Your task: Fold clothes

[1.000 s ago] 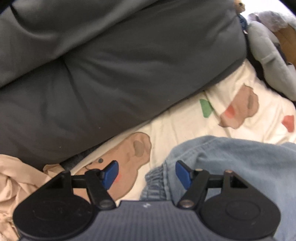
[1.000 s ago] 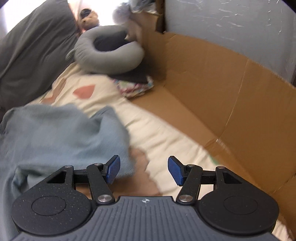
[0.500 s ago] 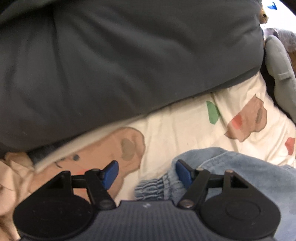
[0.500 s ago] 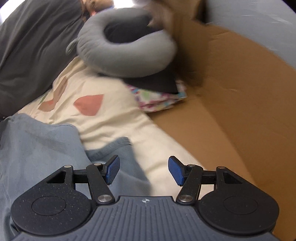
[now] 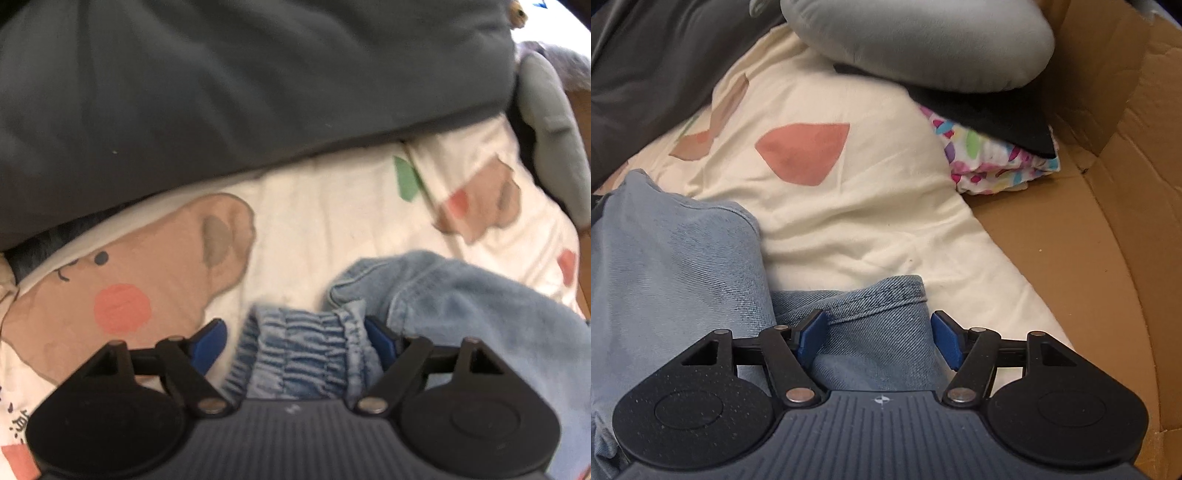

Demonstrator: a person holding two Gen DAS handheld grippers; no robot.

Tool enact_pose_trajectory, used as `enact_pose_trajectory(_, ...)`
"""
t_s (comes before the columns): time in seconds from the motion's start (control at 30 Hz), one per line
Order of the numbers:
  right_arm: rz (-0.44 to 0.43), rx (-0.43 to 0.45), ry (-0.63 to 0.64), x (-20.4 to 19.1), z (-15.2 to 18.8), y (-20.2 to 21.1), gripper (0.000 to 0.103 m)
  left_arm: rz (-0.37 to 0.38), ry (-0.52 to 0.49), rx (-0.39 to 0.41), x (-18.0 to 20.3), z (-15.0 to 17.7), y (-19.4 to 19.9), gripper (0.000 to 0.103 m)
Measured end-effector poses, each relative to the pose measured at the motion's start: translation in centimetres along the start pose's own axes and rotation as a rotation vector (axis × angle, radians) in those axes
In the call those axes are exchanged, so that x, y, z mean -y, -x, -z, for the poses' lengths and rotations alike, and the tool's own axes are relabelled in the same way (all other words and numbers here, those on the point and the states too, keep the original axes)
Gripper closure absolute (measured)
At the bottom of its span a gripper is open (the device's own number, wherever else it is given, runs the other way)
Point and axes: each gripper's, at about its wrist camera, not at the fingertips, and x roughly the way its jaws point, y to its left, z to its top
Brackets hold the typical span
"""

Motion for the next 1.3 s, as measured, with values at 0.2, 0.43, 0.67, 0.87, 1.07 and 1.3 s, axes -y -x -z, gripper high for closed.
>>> enact_pose_trajectory(0.2, -0.017, -0.011, 0.022, -0.3, 0.1, -0.4, 0.046, -0.025, -0.072, 0.047, 1.1, 1.4, 1.1, 0.037)
enact_pose_trajectory(0.43, 0.027, -0.027, 0.107, -1.2, 0.1, 2.1, 0.1, -0.039, -0.091, 0.188, 1.4, 2.4, 5.0, 0.049)
enact_pose_trajectory(0.67, 0.068, 0.036, 0.1, -1.4, 0.6, 8.2, 0.102, -0.018, -0.056, 0.318, 1.2, 4.4, 10.6, 0.049)
enact_pose_trajectory(0.87, 0.097, 0.09, 0.087, -2.4, 1.0, 13.8, 0.102, 0.015, -0.012, 0.386, 1.0, 5.0, 14.3, 0.05)
enact_pose_trajectory(1.07, 0.131, 0.113, 0.04, -2.7, 2.8, 19.2, 0.102, 0.049, 0.014, 0.443, 1.0, 5.3, 16.9, 0.05)
enact_pose_trajectory(1.3, 0.201, 0.158, -0.063, -2.1, 6.0, 24.9, 0.102, 0.077, 0.035, 0.48, 0.5, 6.1, 19.7, 0.05)
